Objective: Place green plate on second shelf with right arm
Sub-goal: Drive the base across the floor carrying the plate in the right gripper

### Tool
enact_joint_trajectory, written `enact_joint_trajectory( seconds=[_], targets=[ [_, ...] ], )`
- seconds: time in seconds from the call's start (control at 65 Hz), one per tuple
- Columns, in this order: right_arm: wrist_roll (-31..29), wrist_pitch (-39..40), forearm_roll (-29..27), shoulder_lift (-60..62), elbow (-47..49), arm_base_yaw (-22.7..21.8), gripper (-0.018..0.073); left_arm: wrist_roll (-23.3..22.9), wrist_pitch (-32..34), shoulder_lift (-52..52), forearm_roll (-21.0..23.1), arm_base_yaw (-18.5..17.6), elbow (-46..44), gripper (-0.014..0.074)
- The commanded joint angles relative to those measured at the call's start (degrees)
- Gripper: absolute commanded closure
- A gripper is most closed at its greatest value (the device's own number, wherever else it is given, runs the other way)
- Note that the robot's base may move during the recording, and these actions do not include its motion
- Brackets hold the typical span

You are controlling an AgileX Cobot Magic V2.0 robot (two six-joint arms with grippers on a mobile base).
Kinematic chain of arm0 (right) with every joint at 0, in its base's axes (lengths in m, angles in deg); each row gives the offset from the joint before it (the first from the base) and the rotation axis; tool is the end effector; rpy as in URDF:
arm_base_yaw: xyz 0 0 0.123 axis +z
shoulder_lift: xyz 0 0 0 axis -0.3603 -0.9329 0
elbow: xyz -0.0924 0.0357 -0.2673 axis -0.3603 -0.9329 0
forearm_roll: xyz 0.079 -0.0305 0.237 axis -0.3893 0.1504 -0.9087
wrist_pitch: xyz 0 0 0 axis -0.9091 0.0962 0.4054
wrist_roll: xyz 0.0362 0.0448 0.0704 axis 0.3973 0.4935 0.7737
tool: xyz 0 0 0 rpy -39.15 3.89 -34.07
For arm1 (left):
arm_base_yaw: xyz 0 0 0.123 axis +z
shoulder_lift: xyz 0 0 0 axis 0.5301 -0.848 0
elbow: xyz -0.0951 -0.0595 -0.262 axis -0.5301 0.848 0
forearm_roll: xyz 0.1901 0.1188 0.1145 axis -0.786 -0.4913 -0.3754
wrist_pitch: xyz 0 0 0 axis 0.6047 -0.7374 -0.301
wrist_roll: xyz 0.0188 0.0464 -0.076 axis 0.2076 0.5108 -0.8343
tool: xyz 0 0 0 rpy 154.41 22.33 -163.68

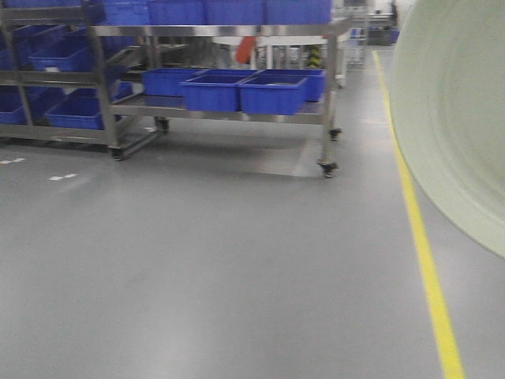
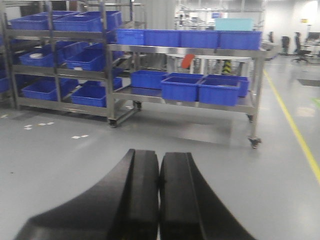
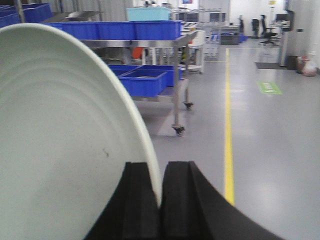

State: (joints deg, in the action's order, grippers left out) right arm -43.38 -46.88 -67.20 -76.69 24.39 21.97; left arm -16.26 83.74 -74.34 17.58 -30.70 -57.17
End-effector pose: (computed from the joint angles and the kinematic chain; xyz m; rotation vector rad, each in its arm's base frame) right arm 0.0470 -0.0013 0.2431 0.0601 1.4883 0.0517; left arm 0.0562 0.0012 0.2104 -0.0374 1.4934 -0.0032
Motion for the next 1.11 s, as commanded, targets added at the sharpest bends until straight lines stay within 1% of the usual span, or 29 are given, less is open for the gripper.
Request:
enact_joint_trajectory(
  seconds=[0.0,1.092],
  targets=[
    [0.54,6.36,-0.37,0.89,1.93,-0.3,0.0504,-0.36,4.62,0.99,0.41,0.02,2.4,0.0466],
    [0.54,6.34,-0.37,0.89,1.93,-0.3,0.0504,-0.36,4.62,0.99,0.41,0.02,2.4,0.0466]
  ],
)
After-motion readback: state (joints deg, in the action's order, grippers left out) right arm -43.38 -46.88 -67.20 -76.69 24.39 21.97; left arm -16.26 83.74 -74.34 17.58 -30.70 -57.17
